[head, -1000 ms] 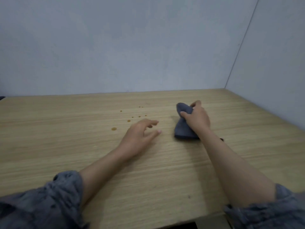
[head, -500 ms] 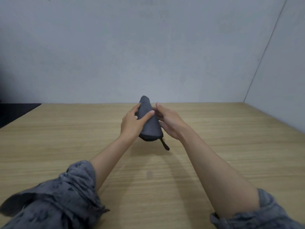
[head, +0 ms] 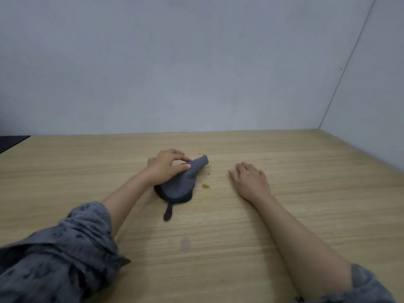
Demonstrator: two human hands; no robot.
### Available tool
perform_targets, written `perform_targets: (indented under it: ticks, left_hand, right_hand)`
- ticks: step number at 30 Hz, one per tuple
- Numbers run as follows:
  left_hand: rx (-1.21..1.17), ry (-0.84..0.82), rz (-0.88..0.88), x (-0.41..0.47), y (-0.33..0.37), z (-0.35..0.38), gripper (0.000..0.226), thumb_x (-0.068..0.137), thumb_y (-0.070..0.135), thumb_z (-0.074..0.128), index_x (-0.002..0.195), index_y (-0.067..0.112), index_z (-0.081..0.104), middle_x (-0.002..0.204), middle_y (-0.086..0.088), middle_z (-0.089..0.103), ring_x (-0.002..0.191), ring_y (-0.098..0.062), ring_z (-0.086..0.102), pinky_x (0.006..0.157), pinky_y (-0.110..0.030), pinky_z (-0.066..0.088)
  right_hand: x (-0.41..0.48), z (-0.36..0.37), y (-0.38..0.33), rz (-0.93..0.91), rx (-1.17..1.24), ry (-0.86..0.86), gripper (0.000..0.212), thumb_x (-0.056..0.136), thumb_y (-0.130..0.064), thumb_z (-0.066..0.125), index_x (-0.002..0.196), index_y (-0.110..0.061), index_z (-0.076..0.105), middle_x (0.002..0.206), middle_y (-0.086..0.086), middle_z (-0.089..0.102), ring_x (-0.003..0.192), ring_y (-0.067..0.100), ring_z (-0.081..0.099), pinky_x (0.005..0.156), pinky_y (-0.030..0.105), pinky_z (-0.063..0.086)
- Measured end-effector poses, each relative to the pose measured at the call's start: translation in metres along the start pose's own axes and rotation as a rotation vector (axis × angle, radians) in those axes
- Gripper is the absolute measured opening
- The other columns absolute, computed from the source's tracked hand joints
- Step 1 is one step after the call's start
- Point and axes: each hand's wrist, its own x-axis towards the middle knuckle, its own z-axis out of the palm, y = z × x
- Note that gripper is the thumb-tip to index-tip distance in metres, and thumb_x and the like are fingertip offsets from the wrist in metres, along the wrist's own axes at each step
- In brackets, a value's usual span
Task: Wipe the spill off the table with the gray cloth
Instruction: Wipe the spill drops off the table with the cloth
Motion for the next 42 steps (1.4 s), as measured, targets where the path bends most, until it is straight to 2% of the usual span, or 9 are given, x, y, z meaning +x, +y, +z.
perform_targets:
  ticks: [5, 8, 10, 13, 18, 27, 32, 39, 42]
  left_hand:
    - [0.07, -0.08, 0.106, -0.019, 0.008, 0.042, 0.046, 0.098, 0.048, 0.021, 0.143, 0.046, 0.023, 0.159, 0.016, 0.015, 0.147, -0.009, 0.009, 0.118, -0.05, -0.001]
    - [0.115, -0.204, 0.195, -0.034, 0.013, 0.045, 0.048, 0.095, 0.054, 0.017, 0.143, 0.052, 0.014, 0.158, 0.022, -0.004, 0.145, -0.002, -0.01, 0.115, -0.047, -0.013]
    - [0.22, -0.23, 0.276, -0.037, 0.017, 0.044, 0.052, 0.095, 0.054, 0.018, 0.146, 0.046, 0.013, 0.157, 0.022, -0.008, 0.144, 0.0, -0.016, 0.116, -0.042, -0.016]
    - [0.237, -0.261, 0.332, -0.035, 0.023, 0.048, 0.053, 0.099, 0.045, 0.019, 0.15, 0.032, 0.011, 0.157, 0.02, -0.005, 0.144, 0.002, -0.013, 0.12, -0.035, -0.01]
    - [0.157, -0.263, 0.26, -0.023, 0.024, 0.055, 0.053, 0.1, 0.042, 0.022, 0.15, 0.03, 0.01, 0.16, 0.016, 0.003, 0.146, 0.0, -0.004, 0.121, -0.031, -0.002]
    - [0.152, -0.16, 0.079, 0.035, 0.027, 0.065, 0.056, 0.099, 0.042, 0.023, 0.151, 0.022, 0.015, 0.161, 0.004, 0.011, 0.148, -0.014, 0.01, 0.121, -0.041, 0.009]
    - [0.123, -0.118, 0.05, 0.019, 0.019, 0.058, 0.053, 0.1, 0.04, 0.024, 0.15, 0.022, 0.019, 0.16, 0.004, 0.016, 0.147, -0.013, 0.013, 0.121, -0.04, 0.011]
    - [0.073, -0.105, 0.208, -0.045, 0.008, 0.037, 0.046, 0.099, 0.038, 0.033, 0.144, 0.028, 0.034, 0.152, 0.01, 0.034, 0.14, -0.006, 0.027, 0.118, -0.031, 0.017]
    - [0.153, -0.091, 0.126, -0.055, -0.005, 0.03, 0.048, 0.099, 0.042, 0.029, 0.146, 0.031, 0.027, 0.154, 0.01, 0.029, 0.141, -0.009, 0.024, 0.116, -0.031, 0.016]
  right_hand:
    - [-0.002, -0.002, -0.001, -0.01, 0.044, -0.036, 0.053, 0.099, -0.042, 0.024, 0.139, -0.013, 0.045, 0.153, 0.007, 0.038, 0.143, 0.023, 0.028, 0.115, 0.045, 0.019]
    - [-0.001, -0.003, 0.0, -0.026, 0.054, -0.05, 0.051, 0.101, -0.038, 0.024, 0.14, -0.012, 0.042, 0.154, 0.008, 0.035, 0.145, 0.024, 0.025, 0.116, 0.044, 0.016]
    - [-0.001, -0.003, 0.001, -0.024, 0.069, -0.065, 0.051, 0.102, -0.036, 0.023, 0.143, -0.012, 0.039, 0.157, 0.008, 0.031, 0.147, 0.024, 0.022, 0.118, 0.044, 0.013]
    - [0.0, -0.002, 0.003, -0.026, 0.063, -0.069, 0.051, 0.102, -0.036, 0.022, 0.144, -0.012, 0.038, 0.158, 0.008, 0.03, 0.148, 0.024, 0.021, 0.119, 0.045, 0.012]
    - [0.003, 0.002, 0.002, -0.016, 0.038, -0.07, 0.051, 0.101, -0.037, 0.021, 0.142, -0.013, 0.039, 0.156, 0.006, 0.031, 0.148, 0.023, 0.02, 0.118, 0.047, 0.012]
    - [0.013, -0.002, -0.007, 0.026, -0.053, -0.127, 0.061, 0.099, -0.045, 0.021, 0.149, -0.012, 0.027, 0.161, 0.006, 0.021, 0.15, 0.023, 0.014, 0.119, 0.053, 0.003]
    - [0.013, 0.003, -0.01, 0.049, 0.007, -0.124, 0.065, 0.098, -0.047, 0.02, 0.151, -0.011, 0.022, 0.163, 0.006, 0.014, 0.151, 0.023, 0.008, 0.12, 0.05, 0.002]
    - [0.012, 0.004, -0.017, 0.087, 0.005, -0.128, 0.064, 0.099, -0.044, 0.02, 0.152, -0.009, 0.018, 0.163, 0.007, 0.011, 0.151, 0.024, 0.006, 0.119, 0.05, 0.0]
    - [0.013, 0.004, -0.017, 0.09, 0.002, -0.119, 0.064, 0.098, -0.043, 0.023, 0.151, -0.009, 0.021, 0.163, 0.008, 0.014, 0.151, 0.024, 0.008, 0.119, 0.051, 0.002]
